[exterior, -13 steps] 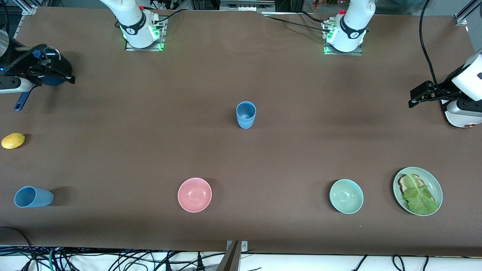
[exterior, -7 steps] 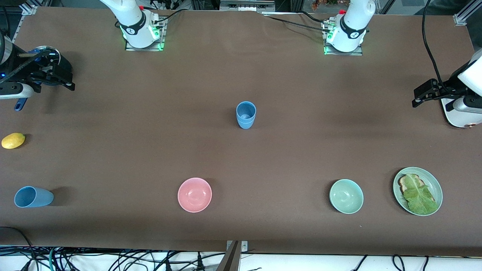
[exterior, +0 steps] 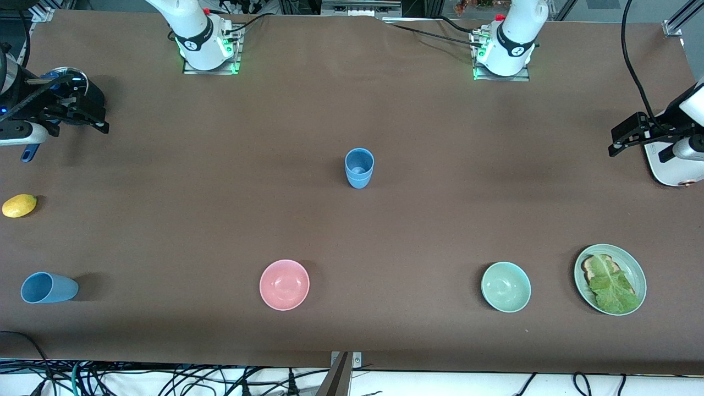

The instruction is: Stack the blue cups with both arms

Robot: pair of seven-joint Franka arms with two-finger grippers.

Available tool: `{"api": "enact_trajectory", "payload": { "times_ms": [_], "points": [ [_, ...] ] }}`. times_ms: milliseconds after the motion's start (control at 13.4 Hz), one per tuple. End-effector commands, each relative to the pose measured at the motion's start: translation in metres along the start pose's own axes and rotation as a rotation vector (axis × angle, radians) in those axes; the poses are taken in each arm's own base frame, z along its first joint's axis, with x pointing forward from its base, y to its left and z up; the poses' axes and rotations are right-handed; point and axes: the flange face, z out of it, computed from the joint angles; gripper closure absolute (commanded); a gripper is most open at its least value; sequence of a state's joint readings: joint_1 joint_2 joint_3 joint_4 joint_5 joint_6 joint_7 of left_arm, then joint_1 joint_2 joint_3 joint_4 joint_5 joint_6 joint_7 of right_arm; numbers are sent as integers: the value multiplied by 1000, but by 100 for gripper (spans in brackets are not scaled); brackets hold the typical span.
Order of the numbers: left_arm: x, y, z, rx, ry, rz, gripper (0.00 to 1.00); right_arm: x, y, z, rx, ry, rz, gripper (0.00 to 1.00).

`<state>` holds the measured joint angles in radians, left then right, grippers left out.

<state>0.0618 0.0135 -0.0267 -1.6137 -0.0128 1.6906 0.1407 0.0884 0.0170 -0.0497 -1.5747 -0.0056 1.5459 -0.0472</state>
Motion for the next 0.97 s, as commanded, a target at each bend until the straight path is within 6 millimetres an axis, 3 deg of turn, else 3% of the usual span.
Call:
{"api": "enact_trajectory", "payload": {
  "times_ms": [0, 893],
  "points": [
    [-1, 4, -10, -24, 14, 7, 0, 0, -3, -6, -14, 11, -15, 0],
    [-2, 7, -14, -25, 9, 3, 0, -1, -11, -7, -17, 8, -27, 0]
  ]
}}
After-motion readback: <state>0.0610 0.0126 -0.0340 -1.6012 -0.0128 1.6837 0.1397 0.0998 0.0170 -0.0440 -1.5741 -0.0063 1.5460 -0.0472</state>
